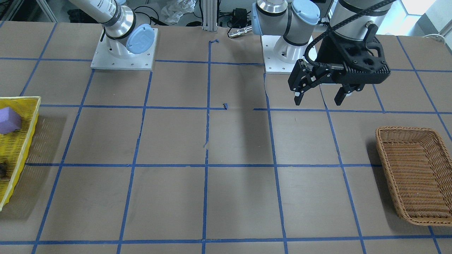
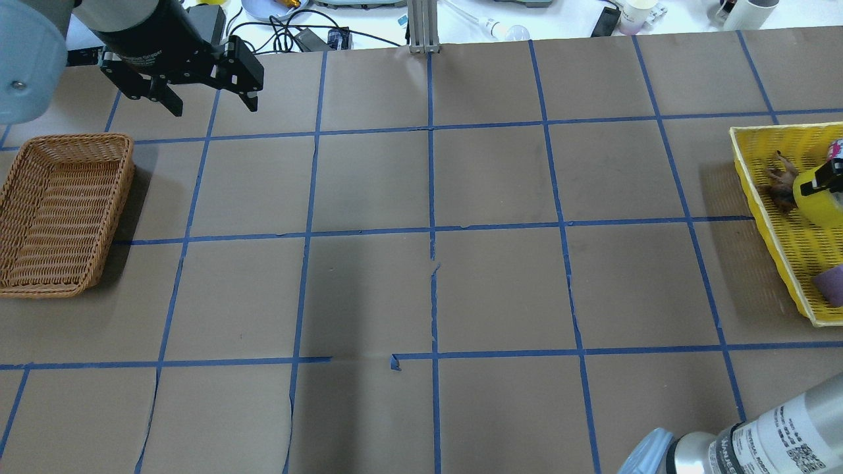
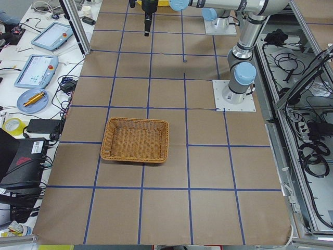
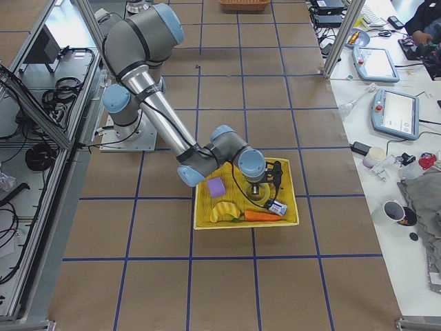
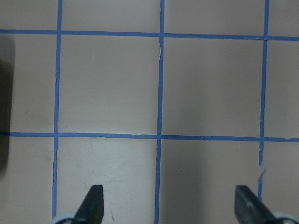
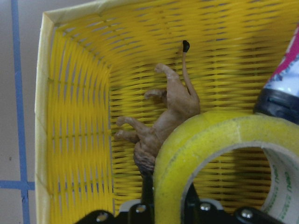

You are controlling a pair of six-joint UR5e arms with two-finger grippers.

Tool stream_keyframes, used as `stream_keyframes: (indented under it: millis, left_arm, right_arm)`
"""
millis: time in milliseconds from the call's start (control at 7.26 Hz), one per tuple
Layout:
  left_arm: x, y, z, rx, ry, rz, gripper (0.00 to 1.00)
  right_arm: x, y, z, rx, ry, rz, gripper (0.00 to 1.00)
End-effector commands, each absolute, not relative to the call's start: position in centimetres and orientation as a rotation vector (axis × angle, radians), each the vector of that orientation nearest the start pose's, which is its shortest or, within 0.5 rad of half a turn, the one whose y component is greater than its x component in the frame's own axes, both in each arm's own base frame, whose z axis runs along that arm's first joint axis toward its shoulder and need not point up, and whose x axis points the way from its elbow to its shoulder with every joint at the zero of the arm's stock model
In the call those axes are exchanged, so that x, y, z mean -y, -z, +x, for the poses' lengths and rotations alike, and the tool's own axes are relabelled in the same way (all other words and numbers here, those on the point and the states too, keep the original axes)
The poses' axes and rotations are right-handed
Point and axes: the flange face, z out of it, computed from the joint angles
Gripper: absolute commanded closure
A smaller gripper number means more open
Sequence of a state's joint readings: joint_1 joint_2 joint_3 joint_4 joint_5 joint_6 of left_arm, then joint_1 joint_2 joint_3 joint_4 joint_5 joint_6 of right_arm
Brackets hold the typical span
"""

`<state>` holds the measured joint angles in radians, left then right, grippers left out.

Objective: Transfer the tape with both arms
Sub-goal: 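Move the right gripper over the yellow basket and lower onto the tape roll, then close the right gripper on the tape roll rim and lift it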

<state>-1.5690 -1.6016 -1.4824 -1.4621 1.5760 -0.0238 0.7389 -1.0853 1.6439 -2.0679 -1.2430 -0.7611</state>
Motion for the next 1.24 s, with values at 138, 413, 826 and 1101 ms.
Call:
stream_keyframes:
  millis: [138, 413, 826, 1101]
  left_arm:
    - [51.4, -52.3, -13.3, -3.130, 0.253, -0.037, 0.00]
    - [51.0, -53.2, -13.3, -3.125, 0.279, -0.030, 0.00]
    - [50.8, -52.6, -13.2, -3.126, 0.260, -0.042, 0.00]
    - [50.7, -52.3, -12.9, -3.140, 0.251, -0.071, 0.00]
  right_arm:
    - [54.9, -29.6, -30.9, -2.867, 0.301, 0.162, 1.00]
    - [56.4, -34.4, -23.0, -2.850, 0.252, 0.313, 1.00]
    - [60.8, -35.4, 0.1, -2.846, 0.082, 0.675, 1.00]
    - [61.3, -33.5, 13.8, -2.789, 0.095, 0.864, 1.00]
